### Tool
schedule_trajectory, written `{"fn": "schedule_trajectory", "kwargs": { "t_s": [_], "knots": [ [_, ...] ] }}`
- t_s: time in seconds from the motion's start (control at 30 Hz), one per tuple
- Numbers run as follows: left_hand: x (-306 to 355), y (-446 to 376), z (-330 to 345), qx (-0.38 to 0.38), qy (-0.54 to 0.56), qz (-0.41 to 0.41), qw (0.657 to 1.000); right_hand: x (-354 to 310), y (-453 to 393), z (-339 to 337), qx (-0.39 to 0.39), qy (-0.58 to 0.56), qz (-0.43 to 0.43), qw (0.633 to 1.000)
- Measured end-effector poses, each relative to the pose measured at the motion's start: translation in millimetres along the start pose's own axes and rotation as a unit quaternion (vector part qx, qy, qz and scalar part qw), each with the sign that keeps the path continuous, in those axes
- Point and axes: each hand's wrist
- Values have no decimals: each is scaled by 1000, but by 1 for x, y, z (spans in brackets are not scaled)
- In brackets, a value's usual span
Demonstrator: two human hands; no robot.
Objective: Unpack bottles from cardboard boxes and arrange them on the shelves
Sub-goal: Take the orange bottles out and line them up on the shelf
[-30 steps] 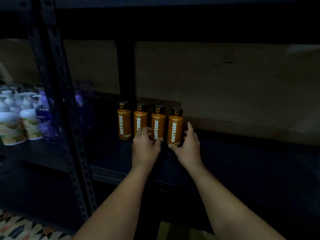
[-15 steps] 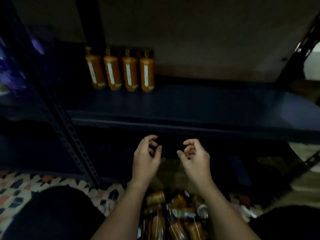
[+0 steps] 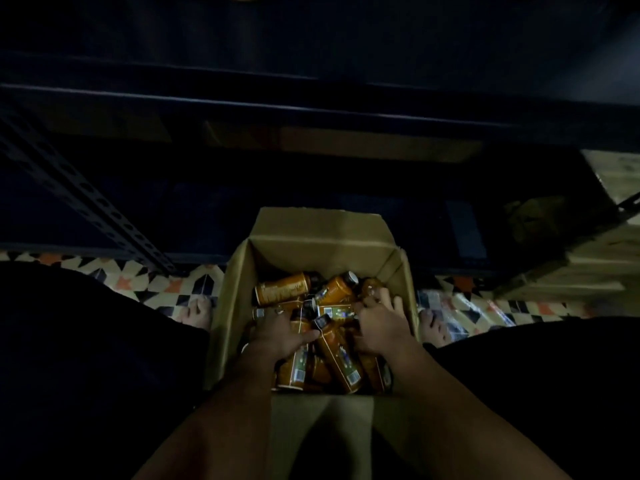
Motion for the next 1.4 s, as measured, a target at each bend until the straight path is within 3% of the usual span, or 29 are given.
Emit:
{"fn": "schedule_trajectory", "kwargs": {
  "t_s": [0.1, 0.2, 0.43, 0.53, 0.67, 0.83, 0.97, 1.13, 1.4],
  "knots": [
    [0, -4, 1, -20, 0, 2, 1000, -6, 0, 3, -49, 65, -4, 997],
    [1, -5, 2, -26, 68, 10, 997, -8, -4, -2, -54, 67, -3, 996],
    [6, 13, 1, 6, 201, 29, 979, 8, -2, -5, -27, -67, -53, 996],
    [8, 21, -3, 16, 254, 53, 966, 15, -1, -4, 21, -173, -71, 982],
    [18, 29, -10, 44, 257, 115, 958, 18, 4, -13, 60, -402, -36, 913],
    [47, 48, -36, 137, 278, 188, 932, 10, 20, -51, 124, -611, -39, 781],
    [75, 67, -72, 200, 327, 227, 895, -1, 30, -91, 163, -643, -89, 743],
    [115, 105, -130, 271, 367, 308, 835, -18, 51, -148, 212, -696, -160, 667],
    [177, 172, -218, 319, 347, 451, 758, -42, 90, -255, 278, -675, -320, 603]
  ]
}}
Point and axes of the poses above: each hand's wrist, its own y-axis away from the middle knuckle, its own z-axis out of the palm, x = y × z, and after that the axes turned 8 degrees about -y, right-handed
